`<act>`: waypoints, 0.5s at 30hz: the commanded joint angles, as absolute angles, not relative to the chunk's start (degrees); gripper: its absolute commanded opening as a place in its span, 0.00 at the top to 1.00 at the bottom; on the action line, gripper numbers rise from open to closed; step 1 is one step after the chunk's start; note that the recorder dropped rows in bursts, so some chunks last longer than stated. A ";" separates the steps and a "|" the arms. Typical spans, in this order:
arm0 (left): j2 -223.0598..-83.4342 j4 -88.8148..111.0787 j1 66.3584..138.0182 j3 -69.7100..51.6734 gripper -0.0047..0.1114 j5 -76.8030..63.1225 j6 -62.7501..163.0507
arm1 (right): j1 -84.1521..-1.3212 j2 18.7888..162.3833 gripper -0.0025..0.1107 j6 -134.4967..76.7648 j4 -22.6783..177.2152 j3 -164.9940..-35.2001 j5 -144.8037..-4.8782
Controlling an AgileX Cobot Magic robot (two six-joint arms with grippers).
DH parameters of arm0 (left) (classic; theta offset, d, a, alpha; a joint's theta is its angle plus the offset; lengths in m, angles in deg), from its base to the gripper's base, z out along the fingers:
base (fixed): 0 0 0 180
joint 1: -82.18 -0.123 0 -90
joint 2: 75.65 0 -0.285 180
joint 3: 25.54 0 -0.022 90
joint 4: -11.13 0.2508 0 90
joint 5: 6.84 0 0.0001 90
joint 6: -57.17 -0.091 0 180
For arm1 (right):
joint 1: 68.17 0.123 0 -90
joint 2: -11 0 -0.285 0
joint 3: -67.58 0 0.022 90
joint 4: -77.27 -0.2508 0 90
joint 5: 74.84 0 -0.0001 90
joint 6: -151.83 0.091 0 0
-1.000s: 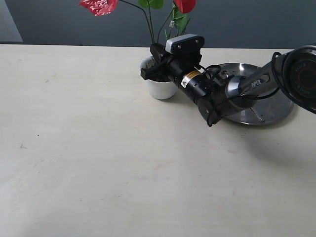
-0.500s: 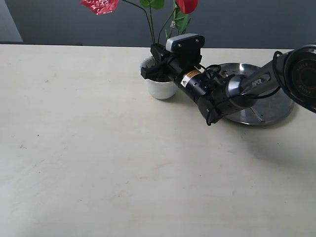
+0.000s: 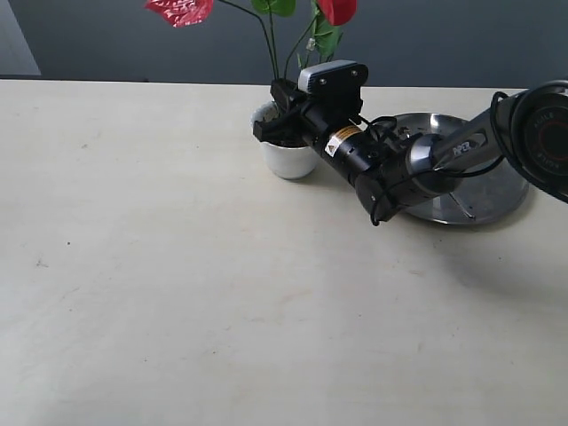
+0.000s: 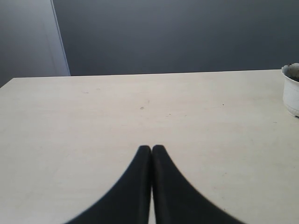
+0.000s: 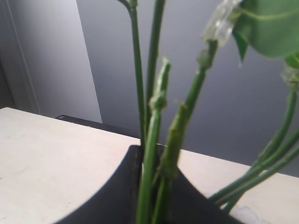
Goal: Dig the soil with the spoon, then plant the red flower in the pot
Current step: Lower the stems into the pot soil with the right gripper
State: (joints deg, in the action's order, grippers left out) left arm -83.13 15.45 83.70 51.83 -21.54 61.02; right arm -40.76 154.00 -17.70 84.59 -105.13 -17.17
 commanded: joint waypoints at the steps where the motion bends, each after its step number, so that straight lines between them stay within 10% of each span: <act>1: -83.43 15.31 84.05 51.67 0.95 -21.00 61.07 | -40.86 157.30 0.94 -16.63 86.42 -102.87 -35.36; 15: -83.43 15.31 84.05 51.67 0.95 -21.00 61.07 | -40.86 157.19 0.80 -16.33 85.97 -102.87 -34.27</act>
State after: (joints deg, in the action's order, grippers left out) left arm -83.13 15.45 83.70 51.83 -21.54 61.02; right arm -40.88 154.11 -16.91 83.90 -105.13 -19.04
